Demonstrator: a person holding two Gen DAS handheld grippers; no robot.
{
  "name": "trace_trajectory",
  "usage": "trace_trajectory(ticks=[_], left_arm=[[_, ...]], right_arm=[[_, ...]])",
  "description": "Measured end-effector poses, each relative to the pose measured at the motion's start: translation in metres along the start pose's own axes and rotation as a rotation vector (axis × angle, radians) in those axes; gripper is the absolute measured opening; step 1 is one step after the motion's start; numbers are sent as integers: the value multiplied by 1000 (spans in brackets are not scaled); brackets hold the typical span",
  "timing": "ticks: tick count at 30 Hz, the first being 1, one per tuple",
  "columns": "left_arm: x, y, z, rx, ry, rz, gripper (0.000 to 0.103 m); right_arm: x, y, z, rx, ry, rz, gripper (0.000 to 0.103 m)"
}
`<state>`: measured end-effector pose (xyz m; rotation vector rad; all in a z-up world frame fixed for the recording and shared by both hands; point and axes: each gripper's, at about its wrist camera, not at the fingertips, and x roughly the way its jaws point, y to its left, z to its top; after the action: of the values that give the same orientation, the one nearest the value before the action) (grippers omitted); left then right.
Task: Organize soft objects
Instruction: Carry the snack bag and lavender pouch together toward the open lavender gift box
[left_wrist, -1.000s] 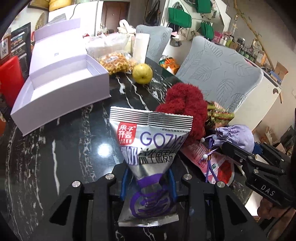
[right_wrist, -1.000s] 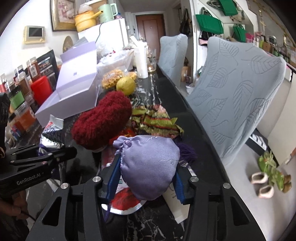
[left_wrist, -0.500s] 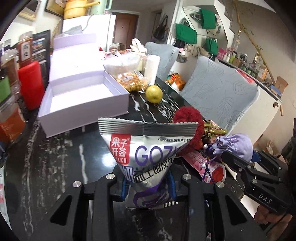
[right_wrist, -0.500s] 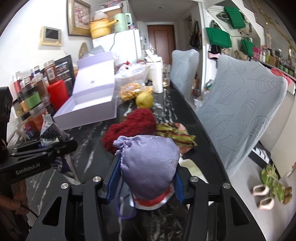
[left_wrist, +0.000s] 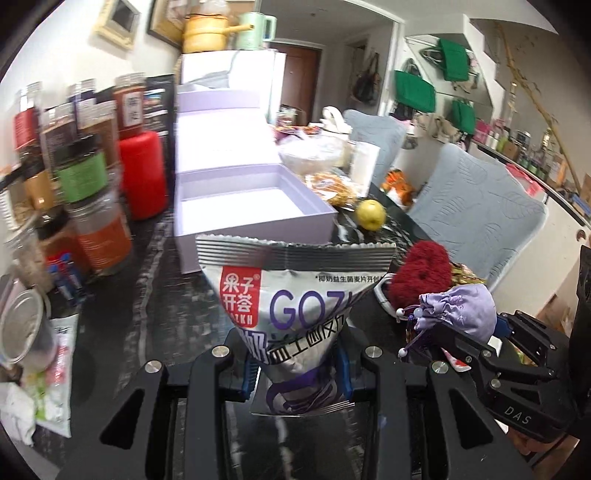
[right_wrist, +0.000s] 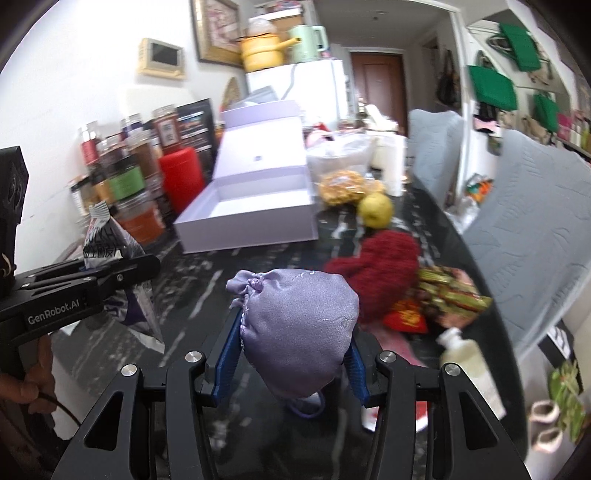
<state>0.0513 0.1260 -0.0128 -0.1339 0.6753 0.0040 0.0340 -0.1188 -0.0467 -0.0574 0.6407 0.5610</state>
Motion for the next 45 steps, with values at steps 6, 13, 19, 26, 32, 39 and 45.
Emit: trace_trajectory(ticks=[6,13,19,26,32,39,45], left_arm=[[-14,20,-3,-35,-16,63,33],[-23,37,4,-58,-45,92,33],[-25,46,19,-60,-76,96,33],[-22,51,46,-36,-122,84,33],[-18,56,74,-16,-162,72,33],[-6,61,109,7,-202,55,33],[8,67,139,33,-223,66,33]], right_arm=[[11,23,7,-51,7,81,49],[19,44,24,-96,-1,139,49],[24,52,47,-122,-13,150,49],[31,56,80,-142,-36,143,50],[38,57,108,-151,-53,124,49],[49,59,144,-160,-88,111,50],[65,59,175,-174,-120,103,50]])
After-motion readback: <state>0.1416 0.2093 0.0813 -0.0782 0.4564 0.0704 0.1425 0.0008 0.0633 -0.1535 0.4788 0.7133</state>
